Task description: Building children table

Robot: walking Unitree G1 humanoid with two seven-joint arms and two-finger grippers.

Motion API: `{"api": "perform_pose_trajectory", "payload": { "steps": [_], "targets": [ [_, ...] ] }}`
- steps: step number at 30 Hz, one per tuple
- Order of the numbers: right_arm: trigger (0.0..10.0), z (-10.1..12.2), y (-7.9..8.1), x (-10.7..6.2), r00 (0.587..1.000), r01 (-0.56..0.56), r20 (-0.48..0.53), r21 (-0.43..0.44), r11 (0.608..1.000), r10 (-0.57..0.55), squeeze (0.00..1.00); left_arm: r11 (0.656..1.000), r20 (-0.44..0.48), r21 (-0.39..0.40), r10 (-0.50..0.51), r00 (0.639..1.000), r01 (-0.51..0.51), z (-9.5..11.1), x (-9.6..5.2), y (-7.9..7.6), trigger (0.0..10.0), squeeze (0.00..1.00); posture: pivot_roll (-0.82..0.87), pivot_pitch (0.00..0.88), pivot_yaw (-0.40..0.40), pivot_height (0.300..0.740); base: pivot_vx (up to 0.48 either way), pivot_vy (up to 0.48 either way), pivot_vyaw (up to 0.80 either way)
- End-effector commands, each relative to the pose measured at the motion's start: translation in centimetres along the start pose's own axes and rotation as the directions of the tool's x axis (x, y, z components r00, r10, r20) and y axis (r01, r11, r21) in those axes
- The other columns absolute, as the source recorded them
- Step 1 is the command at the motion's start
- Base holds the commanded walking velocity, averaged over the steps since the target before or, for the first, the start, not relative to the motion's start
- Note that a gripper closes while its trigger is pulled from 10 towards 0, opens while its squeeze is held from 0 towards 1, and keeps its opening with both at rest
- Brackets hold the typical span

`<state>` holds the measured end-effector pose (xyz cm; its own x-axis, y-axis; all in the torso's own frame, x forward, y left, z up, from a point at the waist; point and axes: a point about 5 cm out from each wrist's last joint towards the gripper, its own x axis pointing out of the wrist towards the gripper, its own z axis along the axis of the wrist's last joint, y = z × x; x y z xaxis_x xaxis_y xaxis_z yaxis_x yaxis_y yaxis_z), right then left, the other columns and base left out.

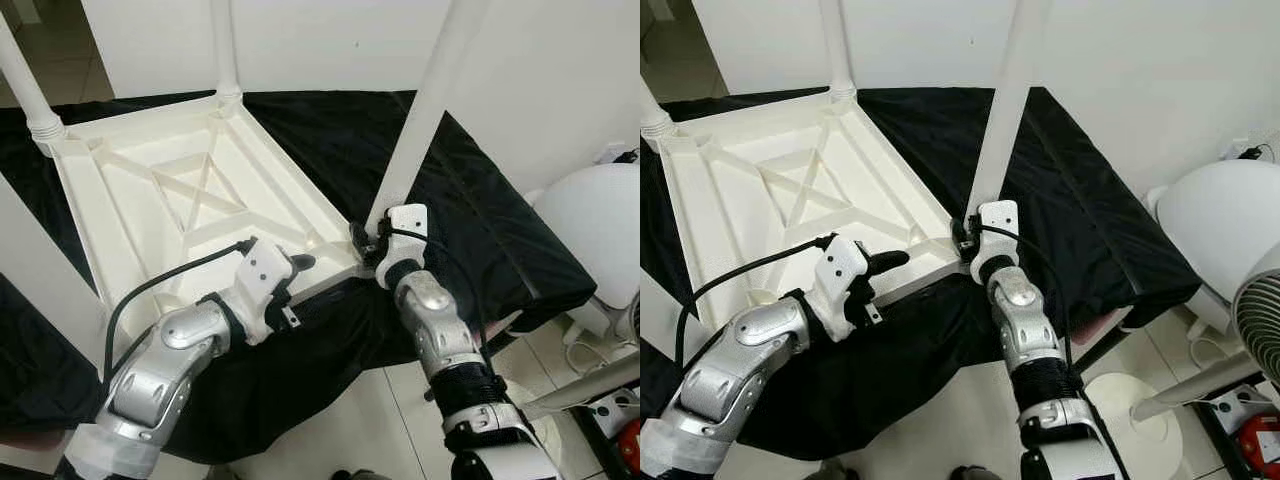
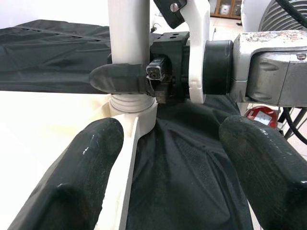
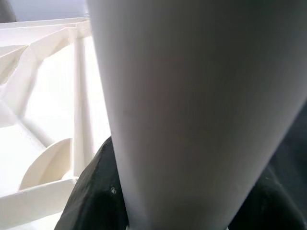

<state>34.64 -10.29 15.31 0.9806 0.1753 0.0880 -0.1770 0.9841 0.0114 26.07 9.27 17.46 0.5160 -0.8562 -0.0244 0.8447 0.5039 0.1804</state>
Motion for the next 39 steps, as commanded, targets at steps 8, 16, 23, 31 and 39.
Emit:
{"api": "perform_pose_trajectory", "payload": {
  "steps": [8, 16, 23, 31, 39],
  "targets": [
    [10.0, -1.1, 2.3, -1.1, 0.973, 0.223, -0.073, 0.056, 0.973, -0.218, 0.00, 1.000, -0.012, -0.011, -0.004, 1.000, 0.003, -0.3, 0.1, -0.6, 10.0, 0.00, 0.06, 0.112, -0.048, 0.740, 0.000, 0.000, 0.00],
    [10.0, -0.1, 3.0, -1.3, 0.989, 0.151, -0.011, 0.053, 0.987, -0.150, 1.00, 1.000, -0.007, -0.012, -0.010, 1.000, 0.010, -0.3, 0.3, -0.6, 10.0, 0.00, 0.05, 0.106, -0.051, 0.740, 0.000, 0.000, 0.00],
    [10.0, 0.2, 1.9, -1.8, 0.994, 0.109, 0.006, 0.054, 0.993, -0.110, 1.00, 1.000, -0.007, -0.014, -0.004, 1.000, 0.004, -0.3, 0.2, -0.8, 10.0, 0.00, 0.06, 0.104, -0.064, 0.740, 0.000, 0.000, 0.00],
    [10.0, -0.5, 0.3, -2.6, 0.999, -0.032, -0.020, -0.010, 0.999, 0.032, 0.00, 1.000, -0.009, -0.015, 0.001, 1.000, -0.001, -0.4, 0.2, -0.9, 10.0, 0.00, 0.06, 0.098, -0.070, 0.740, 0.000, 0.000, 0.00],
    [10.0, -0.7, -1.2, -2.5, 0.972, -0.234, -0.028, -0.085, 0.969, 0.232, 0.00, 1.000, -0.015, -0.014, -0.011, 1.000, 0.011, -0.5, 0.1, -0.9, 10.0, 0.00, 0.06, 0.089, -0.058, 0.740, 0.000, 0.000, 0.00]
  ]
}}
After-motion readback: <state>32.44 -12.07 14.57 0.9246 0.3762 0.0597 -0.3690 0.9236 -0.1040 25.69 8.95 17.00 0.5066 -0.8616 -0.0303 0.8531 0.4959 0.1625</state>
